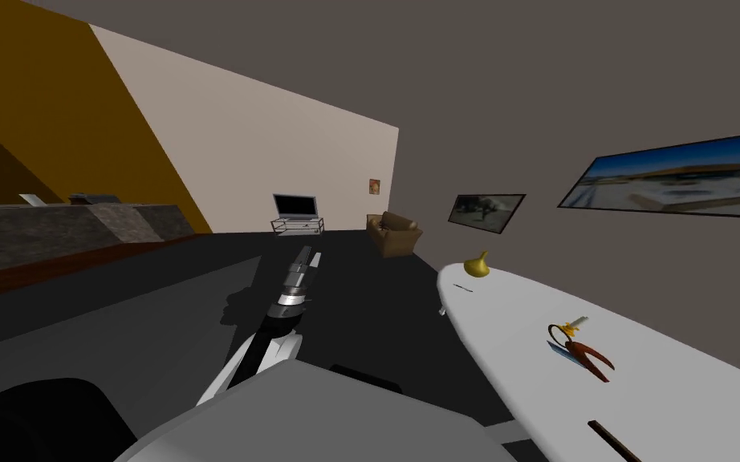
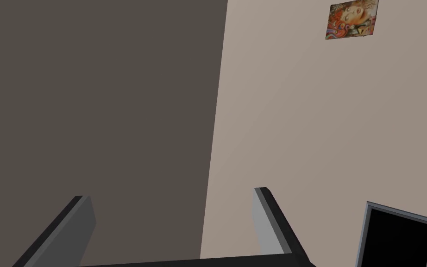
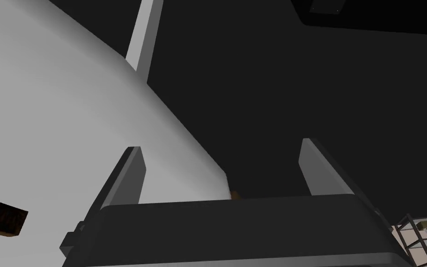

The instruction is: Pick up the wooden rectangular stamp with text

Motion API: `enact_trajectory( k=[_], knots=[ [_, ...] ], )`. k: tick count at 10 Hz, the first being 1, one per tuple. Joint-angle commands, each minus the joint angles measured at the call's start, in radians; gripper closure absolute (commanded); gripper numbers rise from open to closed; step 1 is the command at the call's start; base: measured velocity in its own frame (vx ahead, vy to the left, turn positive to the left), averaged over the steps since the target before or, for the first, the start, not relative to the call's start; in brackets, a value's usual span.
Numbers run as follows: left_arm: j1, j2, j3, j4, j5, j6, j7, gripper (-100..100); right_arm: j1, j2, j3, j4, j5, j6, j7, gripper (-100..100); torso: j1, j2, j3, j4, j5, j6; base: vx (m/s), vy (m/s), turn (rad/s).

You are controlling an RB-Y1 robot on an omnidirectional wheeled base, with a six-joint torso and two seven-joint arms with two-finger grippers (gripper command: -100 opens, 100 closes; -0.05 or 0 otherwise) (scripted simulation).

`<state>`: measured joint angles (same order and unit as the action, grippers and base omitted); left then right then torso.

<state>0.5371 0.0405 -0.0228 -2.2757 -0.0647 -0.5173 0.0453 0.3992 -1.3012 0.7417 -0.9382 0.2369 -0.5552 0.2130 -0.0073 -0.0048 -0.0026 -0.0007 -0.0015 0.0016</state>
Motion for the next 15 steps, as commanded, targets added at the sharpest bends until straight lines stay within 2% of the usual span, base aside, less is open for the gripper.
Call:
enact_trajectory(
  k=[1,3,4,5,6,7,8,10,11,13,15],
  knots=[
    [0.0,0.0,0.0,0.0,0.0,0.0,0.0,0,-0.001,-0.002,0.004,0.028,0.003,-0.012,0.003,-100,0.0,0.0,0.0,0.0,0.0,0.0,0.048,-0.056,0.01],
    [0.0,0.0,0.0,0.0,0.0,0.0,0.0,0,0.012,-0.041,0.067,0.115,0.041,-0.042,0.02,-100,0.001,-0.002,-0.001,0.0,0.0,0.0,0.161,-0.128,0.197],
    [0.0,0.0,0.0,0.0,0.0,0.0,0.0,0,0.012,-0.041,0.067,0.115,0.041,-0.042,0.02,-100,-0.003,-0.006,-0.003,-0.001,0.0,-0.001,0.109,-0.153,0.125],
    [0.0,0.0,0.0,0.0,0.0,0.0,0.0,0,0.018,-0.052,0.095,0.143,0.059,-0.056,0.029,-100,-0.003,-0.003,-0.002,-0.001,-0.001,0.0,0.096,-0.177,0.144],
    [0.0,0.0,0.0,0.0,0.0,0.0,0.0,0,0.018,-0.052,0.095,0.151,0.059,-0.056,0.029,-100,-0.005,-0.002,-0.001,0.0,-0.001,0.0,0.081,-0.167,0.072],
    [0.0,0.0,0.0,0.0,0.0,0.0,0.0,0,0.024,-0.057,0.121,0.18,0.076,-0.071,0.036,-100,-0.004,-0.001,-0.001,0.0,-0.001,0.0,0.089,-0.17,0.12],
    [0.0,0.0,0.0,0.0,0.0,0.0,0.0,0,0.024,-0.057,0.121,0.18,0.076,-0.071,0.036,-100,-0.004,-0.001,-0.001,0.0,-0.001,0.0,0.068,-0.147,0.079],
    [0.0,0.0,0.0,0.0,0.0,0.0,0.0,0,0.033,-0.048,0.164,0.217,0.104,-0.099,0.049,-100,-0.003,-0.001,-0.001,0.0,-0.001,0.0,0.112,-0.177,0.132],
    [0.0,0.0,0.0,0.0,0.0,0.0,0.0,0,0.033,-0.048,0.164,0.217,0.104,-0.099,0.049,-100,-0.005,-0.004,-0.002,-0.001,-0.001,0.0,0.09,-0.158,0.055],
    [0.0,0.0,0.0,0.0,0.0,0.0,0.0,0,0.038,-0.013,0.204,0.23,0.129,-0.129,0.06,-100,-0.002,-0.001,-0.001,0.0,-0.001,0.0,0.088,-0.169,0.098],
    [0.0,0.0,0.0,0.0,0.0,0.0,0.0,0,0.043,-0.023,0.199,0.211,0.125,-0.113,0.054,-100,-0.002,-0.001,-0.001,0.0,-0.002,0.001,0.047,-0.099,0.031]
  ],
)
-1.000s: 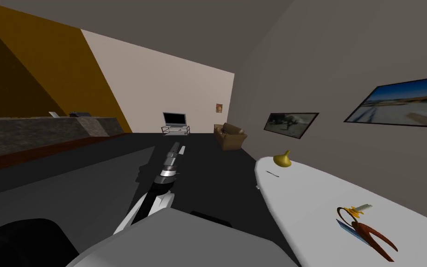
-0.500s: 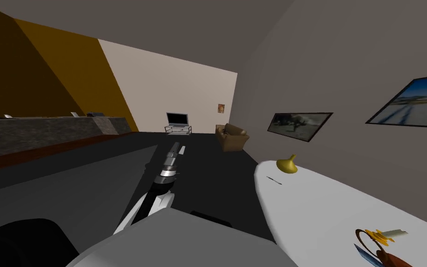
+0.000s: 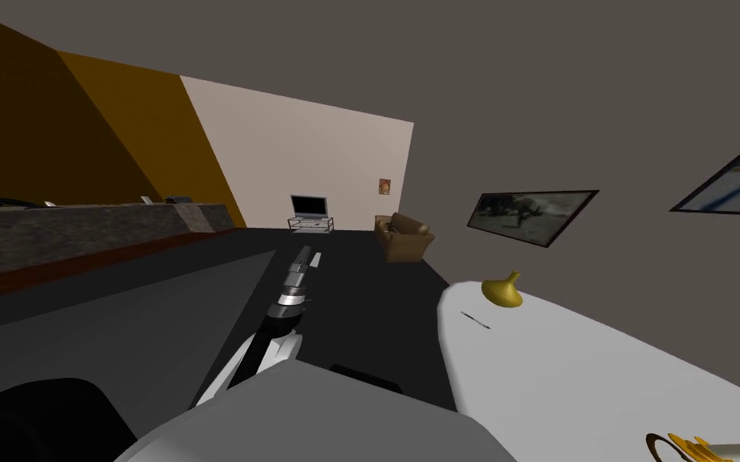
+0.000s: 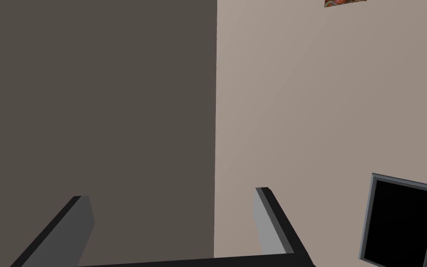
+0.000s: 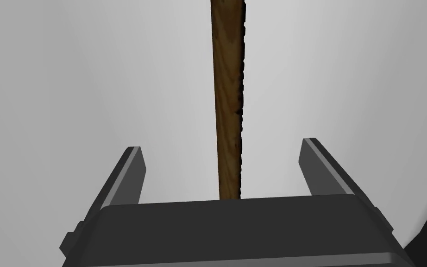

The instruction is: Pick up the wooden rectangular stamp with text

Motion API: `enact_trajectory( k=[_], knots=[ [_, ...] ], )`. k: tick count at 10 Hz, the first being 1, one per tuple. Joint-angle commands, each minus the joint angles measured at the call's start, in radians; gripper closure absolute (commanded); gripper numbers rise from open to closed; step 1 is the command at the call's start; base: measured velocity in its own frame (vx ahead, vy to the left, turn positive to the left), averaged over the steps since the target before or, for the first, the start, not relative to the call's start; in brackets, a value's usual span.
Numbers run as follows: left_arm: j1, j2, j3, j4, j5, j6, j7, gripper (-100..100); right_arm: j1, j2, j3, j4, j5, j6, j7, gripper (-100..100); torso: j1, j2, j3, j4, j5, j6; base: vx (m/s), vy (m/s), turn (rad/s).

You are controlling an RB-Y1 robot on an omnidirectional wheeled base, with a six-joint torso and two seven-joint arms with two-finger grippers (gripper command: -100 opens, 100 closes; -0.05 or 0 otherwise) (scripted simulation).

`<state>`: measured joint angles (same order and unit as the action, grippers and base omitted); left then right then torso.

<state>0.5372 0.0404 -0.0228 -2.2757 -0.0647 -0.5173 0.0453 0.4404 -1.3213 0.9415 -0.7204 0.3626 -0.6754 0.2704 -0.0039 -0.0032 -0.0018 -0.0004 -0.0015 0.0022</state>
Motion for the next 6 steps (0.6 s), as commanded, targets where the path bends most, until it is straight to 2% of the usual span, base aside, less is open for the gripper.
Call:
enact_trajectory(
  k=[1,2,4,5,6],
  knots=[
    [0.0,0.0,0.0,0.0,0.0,0.0,0.0,0,0.0,0.0,0.0,0.0,0.0,0.0,0.0,0,0.0,0.0,0.0,0.0,0.0,0.0,0.006,-0.012,0.003],
    [0.0,0.0,0.0,0.0,0.0,0.0,0.0,0,0.0,0.017,0.006,-0.015,-0.001,0.032,-0.011,-100,0.003,0.002,0.001,0.0,0.001,0.0,-0.018,-0.027,0.117],
    [0.0,0.0,0.0,0.0,0.0,0.0,0.0,0,0.0,0.04,0.014,-0.032,-0.002,0.071,-0.024,-100,0.002,0.005,0.003,0.001,0.001,0.0,-0.048,-0.054,0.101],
    [0.0,0.0,0.0,0.0,0.0,0.0,0.0,0,0.002,0.031,0.011,-0.031,-0.002,0.06,-0.019,-100,0.002,0.006,0.003,0.001,0.0,0.0,-0.024,-0.021,0.013],
    [0.0,0.0,0.0,0.0,0.0,0.0,0.0,0,0.001,0.034,0.011,-0.03,-0.002,0.062,-0.02,100,0.003,0.005,0.003,0.001,0.001,0.0,0.0,0.0,0.0]
  ],
)
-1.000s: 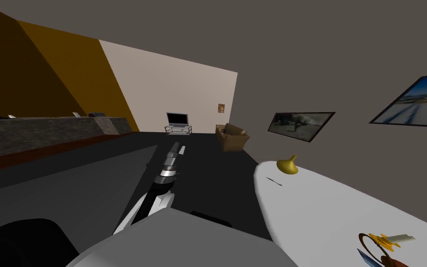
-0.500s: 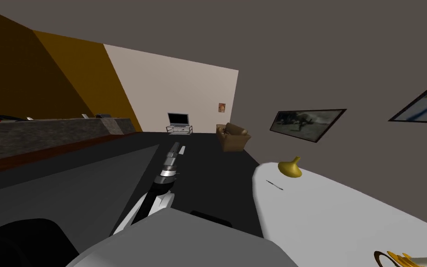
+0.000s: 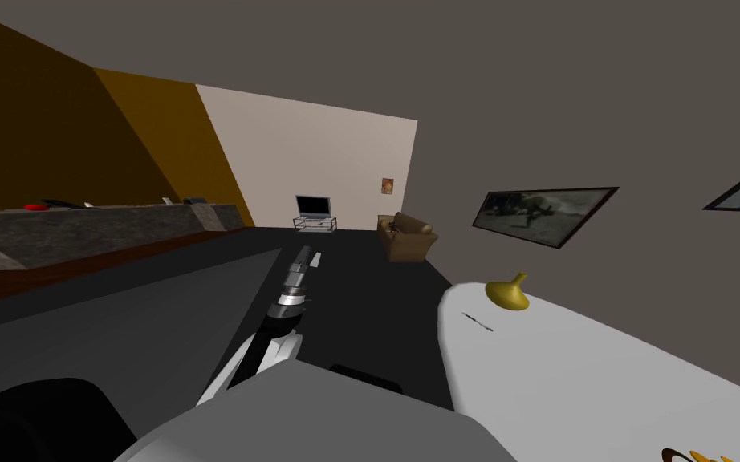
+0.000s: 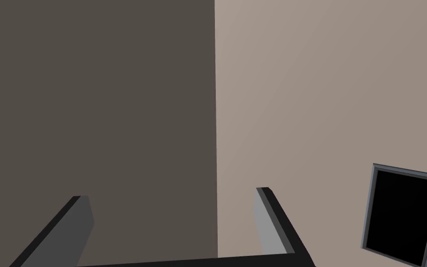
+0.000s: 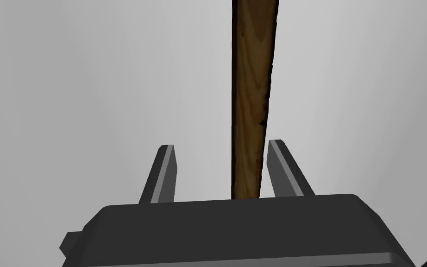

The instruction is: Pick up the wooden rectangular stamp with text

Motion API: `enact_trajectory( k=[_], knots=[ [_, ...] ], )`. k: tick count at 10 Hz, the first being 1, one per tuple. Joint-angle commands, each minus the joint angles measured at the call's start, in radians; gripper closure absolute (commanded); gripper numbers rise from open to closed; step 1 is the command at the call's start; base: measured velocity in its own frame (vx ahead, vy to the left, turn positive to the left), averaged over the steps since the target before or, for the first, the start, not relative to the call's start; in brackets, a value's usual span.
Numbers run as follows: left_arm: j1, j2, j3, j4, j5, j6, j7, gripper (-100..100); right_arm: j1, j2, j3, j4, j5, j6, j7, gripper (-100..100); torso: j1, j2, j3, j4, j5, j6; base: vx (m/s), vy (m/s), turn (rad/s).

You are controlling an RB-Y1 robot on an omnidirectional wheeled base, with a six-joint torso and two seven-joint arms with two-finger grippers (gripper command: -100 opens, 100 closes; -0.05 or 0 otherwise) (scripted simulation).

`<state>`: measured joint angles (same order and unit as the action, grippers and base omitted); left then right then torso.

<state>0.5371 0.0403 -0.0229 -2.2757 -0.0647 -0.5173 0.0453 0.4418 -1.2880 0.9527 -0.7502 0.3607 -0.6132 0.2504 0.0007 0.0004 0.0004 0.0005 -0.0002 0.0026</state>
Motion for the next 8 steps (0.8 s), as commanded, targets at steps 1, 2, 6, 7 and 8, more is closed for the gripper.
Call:
enact_trajectory(
  k=[1,2,6,7,8],
  knots=[
    [0.0,0.0,0.0,0.0,0.0,0.0,0.0,0,0.0,0.0,0.0,0.0,0.0,0.0,0.0,100,0.0,0.0,0.0,0.0,0.0,0.0,0.0,0.0,0.0],
    [0.0,0.0,0.0,0.0,0.0,0.0,0.0,0,0.001,0.001,0.001,-0.001,0.0,-0.003,0.0,100,-0.003,0.0,0.0,0.0,-0.001,-0.001,0.0,0.0,0.0],
    [0.0,0.0,0.0,0.0,0.0,0.0,0.0,0,-0.001,-0.016,-0.005,0.015,0.001,-0.03,0.009,100,-0.004,-0.001,0.0,0.0,-0.002,-0.001,0.007,0.007,-0.028],
    [0.0,0.0,0.0,0.0,0.0,0.0,0.0,0,-0.001,-0.025,-0.008,0.022,0.001,-0.046,0.014,100,-0.002,-0.002,-0.001,0.0,-0.001,0.0,0.044,0.055,-0.138],
    [0.0,0.0,0.0,0.0,0.0,0.0,0.0,0,-0.001,-0.034,-0.011,0.029,0.002,-0.061,0.02,100,0.0,-0.002,-0.001,0.0,0.0,0.001,0.041,0.054,-0.081]
  ],
)
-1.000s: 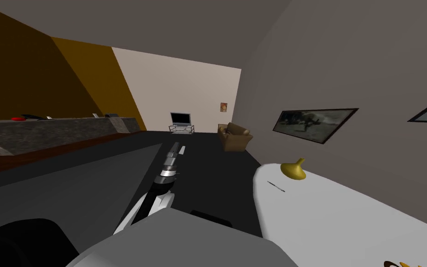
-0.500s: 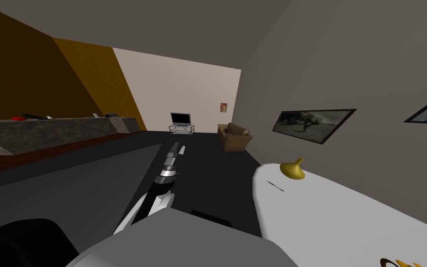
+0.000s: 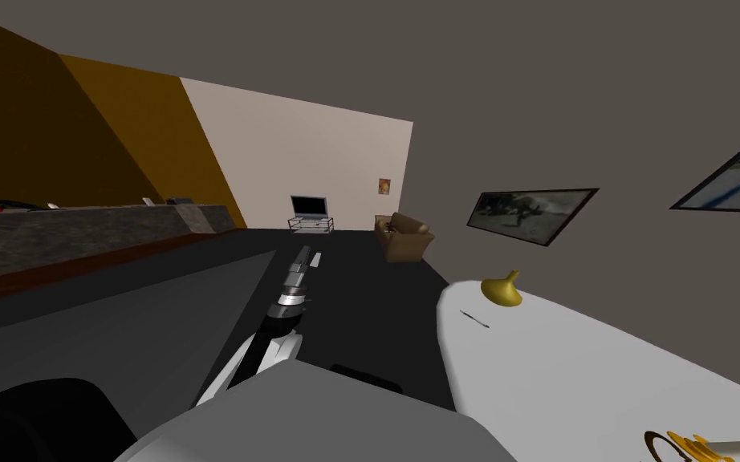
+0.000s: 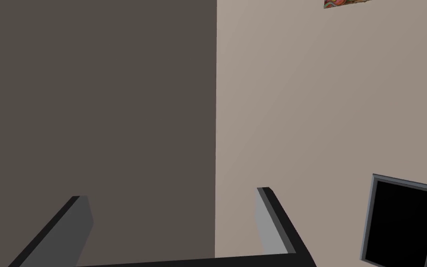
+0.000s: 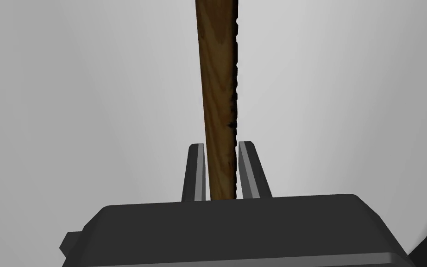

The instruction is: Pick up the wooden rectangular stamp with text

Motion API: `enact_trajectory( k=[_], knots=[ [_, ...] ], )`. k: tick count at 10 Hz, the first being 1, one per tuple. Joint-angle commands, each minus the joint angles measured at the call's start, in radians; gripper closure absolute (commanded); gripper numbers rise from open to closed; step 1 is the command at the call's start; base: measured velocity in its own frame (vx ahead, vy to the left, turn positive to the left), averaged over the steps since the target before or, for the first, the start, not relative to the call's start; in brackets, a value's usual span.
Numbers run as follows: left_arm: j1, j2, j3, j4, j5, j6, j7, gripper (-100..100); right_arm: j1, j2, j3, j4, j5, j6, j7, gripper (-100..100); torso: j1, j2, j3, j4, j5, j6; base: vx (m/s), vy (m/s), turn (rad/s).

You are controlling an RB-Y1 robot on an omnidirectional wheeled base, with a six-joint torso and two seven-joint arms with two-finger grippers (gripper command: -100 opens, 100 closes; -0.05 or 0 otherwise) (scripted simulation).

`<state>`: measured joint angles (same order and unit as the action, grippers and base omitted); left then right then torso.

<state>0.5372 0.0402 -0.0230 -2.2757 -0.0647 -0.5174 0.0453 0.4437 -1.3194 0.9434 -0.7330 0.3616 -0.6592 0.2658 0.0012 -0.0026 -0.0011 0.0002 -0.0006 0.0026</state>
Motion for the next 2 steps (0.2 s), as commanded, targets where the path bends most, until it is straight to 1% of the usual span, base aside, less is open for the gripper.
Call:
enact_trajectory(
  k=[1,2],
  knots=[
    [0.0,0.0,0.0,0.0,0.0,0.0,0.0,0,0.0,0.0,0.0,0.0,0.0,0.0,0.0,100,0.0,0.0,0.0,0.0,0.0,0.0,0.017,0.022,-0.013],
    [0.0,0.0,0.0,0.0,0.0,0.0,0.0,0,0.0,-0.001,0.0,0.0,0.0,-0.003,0.001,0,-0.002,0.001,0.0,0.0,-0.001,0.0,0.003,0.005,0.002]
  ],
)
